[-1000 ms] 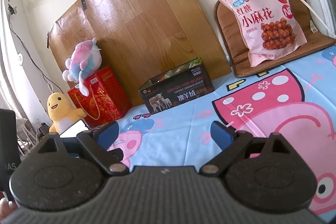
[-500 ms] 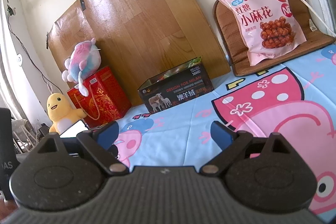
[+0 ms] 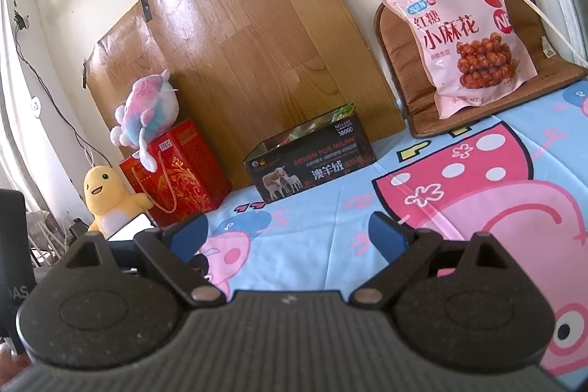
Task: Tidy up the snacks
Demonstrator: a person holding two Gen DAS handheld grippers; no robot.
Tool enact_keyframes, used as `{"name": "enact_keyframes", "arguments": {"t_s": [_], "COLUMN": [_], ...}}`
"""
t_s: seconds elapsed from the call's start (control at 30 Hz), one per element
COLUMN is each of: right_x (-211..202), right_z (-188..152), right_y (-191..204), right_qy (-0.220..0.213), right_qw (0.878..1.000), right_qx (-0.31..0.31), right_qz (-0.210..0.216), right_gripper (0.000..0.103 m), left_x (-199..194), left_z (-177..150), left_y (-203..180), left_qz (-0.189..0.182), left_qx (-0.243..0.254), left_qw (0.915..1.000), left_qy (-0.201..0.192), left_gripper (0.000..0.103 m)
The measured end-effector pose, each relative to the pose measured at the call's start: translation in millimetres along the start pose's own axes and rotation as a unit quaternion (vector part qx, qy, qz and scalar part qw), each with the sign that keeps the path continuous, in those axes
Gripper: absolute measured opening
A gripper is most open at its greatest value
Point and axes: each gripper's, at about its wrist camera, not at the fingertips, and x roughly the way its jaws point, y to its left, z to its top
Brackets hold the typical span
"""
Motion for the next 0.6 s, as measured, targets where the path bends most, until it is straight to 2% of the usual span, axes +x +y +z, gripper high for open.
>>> {"name": "enact_keyframes", "arguments": {"t_s": [0.6], "right_x": [-1.9], "right_z": [1.7], "right_y": [-2.0], "right_qy": [-0.006], "right_qw": [1.0], "right_qx": [0.002], "right_qz": [-0.001], "right_gripper": [0.096], "left_x": [-0.1], "left_z": [2.4], "left_y": [-4.8], "left_qz": [-0.027], "left_qx": [0.006], "left_qw": [0.9996], "left_qy": [0.011], "left_gripper": [0.103]}}
